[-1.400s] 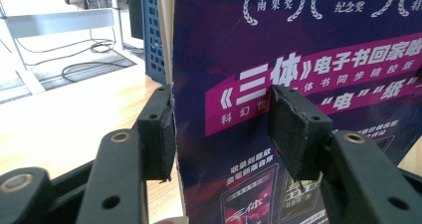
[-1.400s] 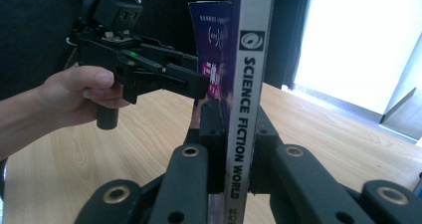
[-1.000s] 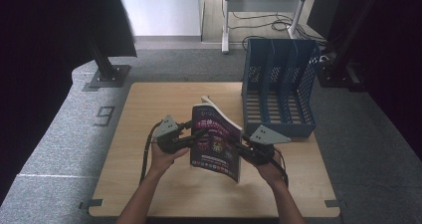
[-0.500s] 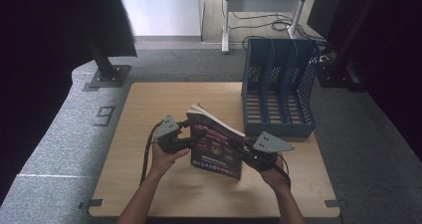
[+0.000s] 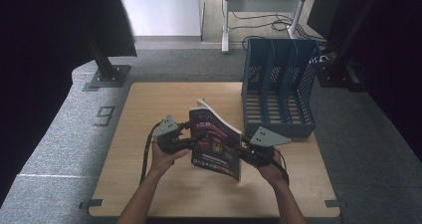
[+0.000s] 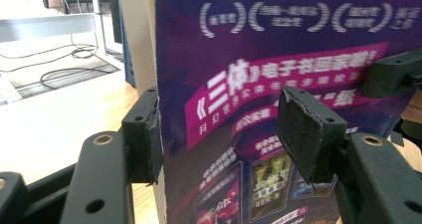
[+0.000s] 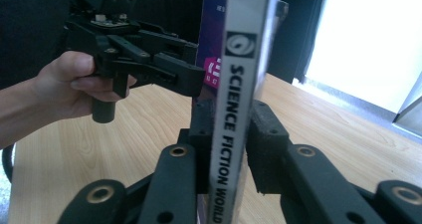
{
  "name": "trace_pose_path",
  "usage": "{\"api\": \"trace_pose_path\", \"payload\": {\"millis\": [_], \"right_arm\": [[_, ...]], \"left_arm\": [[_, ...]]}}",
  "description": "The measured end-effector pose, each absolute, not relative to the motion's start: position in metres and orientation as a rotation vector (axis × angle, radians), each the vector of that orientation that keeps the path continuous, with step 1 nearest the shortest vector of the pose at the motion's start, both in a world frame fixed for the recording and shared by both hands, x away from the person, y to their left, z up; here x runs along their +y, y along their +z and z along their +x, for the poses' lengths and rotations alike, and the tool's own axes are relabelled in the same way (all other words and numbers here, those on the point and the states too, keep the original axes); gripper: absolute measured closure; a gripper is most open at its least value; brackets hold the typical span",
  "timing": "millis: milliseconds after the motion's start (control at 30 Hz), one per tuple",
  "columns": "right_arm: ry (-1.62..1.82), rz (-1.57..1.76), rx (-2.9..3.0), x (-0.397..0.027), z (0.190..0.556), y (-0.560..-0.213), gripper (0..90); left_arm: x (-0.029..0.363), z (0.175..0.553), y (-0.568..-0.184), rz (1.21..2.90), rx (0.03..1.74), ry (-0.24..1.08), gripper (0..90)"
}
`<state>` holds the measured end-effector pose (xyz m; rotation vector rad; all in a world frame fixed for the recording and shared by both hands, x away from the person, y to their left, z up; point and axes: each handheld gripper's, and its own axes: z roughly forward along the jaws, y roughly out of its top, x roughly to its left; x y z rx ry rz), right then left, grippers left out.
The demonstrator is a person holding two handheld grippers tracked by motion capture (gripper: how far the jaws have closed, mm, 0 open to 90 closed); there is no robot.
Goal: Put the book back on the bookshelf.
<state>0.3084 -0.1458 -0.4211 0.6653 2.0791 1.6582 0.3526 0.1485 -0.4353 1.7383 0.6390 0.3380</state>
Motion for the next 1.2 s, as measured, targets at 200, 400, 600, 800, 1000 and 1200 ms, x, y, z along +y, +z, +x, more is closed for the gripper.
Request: {"api": "trace_pose_path", "payload": {"millis": [200, 400, 600, 800, 1000, 1200], "right_arm": [[1.637, 0.697, 2.098, -0.139, 0.316, -0.419, 72.6], [1.561, 0.772, 2.070, -0.139, 0.319, -0.418, 80.8], [1.577, 0.817, 2.045, -0.145, 0.319, -0.419, 81.5], [1.619, 0.777, 2.040, -0.148, 0.314, -0.421, 81.6], [1.652, 0.652, 2.064, -0.149, 0.307, -0.422, 81.6], [1.655, 0.626, 2.073, -0.148, 0.306, -0.422, 81.4]], "left_arm": [[0.148, 0.352, -0.435, 1.730, 0.631, 0.328, 40.4], [0.148, 0.351, -0.434, 1.727, 0.635, 0.335, 41.1], [0.148, 0.351, -0.435, 1.730, 0.649, 0.350, 40.4], [0.148, 0.356, -0.438, 1.728, 0.667, 0.345, 35.7], [0.148, 0.356, -0.439, 1.726, 0.655, 0.335, 30.2], [0.149, 0.356, -0.438, 1.725, 0.650, 0.320, 30.4]]}}
